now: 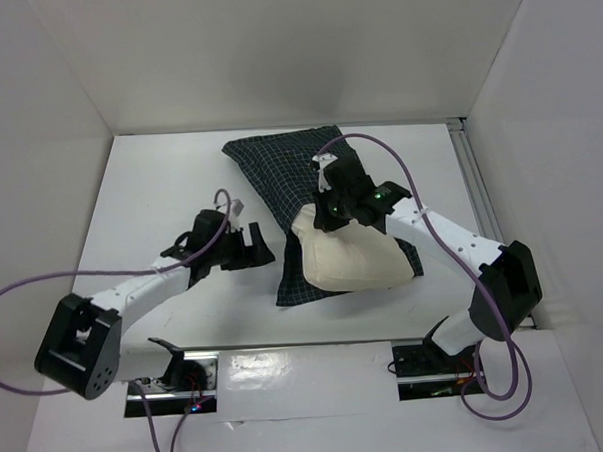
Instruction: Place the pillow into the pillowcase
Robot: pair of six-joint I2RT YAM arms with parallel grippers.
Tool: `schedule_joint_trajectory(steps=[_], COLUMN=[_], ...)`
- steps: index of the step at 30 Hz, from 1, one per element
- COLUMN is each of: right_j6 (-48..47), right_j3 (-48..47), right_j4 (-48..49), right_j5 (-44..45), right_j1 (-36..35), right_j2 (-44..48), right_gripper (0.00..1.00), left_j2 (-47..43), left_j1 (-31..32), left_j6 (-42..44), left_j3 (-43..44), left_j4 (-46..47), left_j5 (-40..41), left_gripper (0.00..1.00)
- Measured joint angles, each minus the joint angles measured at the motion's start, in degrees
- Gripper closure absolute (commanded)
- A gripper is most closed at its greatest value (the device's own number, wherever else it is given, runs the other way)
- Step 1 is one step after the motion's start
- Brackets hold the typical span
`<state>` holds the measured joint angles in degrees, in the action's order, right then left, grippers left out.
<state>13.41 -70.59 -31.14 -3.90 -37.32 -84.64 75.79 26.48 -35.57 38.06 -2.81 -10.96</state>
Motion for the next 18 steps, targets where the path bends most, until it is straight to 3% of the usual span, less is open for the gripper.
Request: schedule_joint_trajectory(steps=[5,8,17,18], right_j6=[0.17,0.24,0.81,0.87], right_j3=[0.00,0.15,0.55,0.55], right_j4=[0.11,0.33,0.50,0.55], right_j5=[-0.26,-0.79,-1.95,-1.97], right_j1=[0.00,0.39,0.61,0.61], right_j2=[0.00,0.00,-0.02,-0.02], right_gripper=[1.00,1.00,1.00,1.00], left_j2=[-9.33,-10.71,-7.28,-6.88], left_j1=[-4.81,-2.84,4.94,5.14], left_j6=[-5.29,-6.91,-6.43,-6.38], left_j3=[-9.60,-13.64,-13.51,-13.42], left_j4=[6.75,10.62,17.31,18.21], left_j5=[-6.95,-9.97,-9.81,-9.57], left_gripper=[0.00,0.00,0.02,0.07])
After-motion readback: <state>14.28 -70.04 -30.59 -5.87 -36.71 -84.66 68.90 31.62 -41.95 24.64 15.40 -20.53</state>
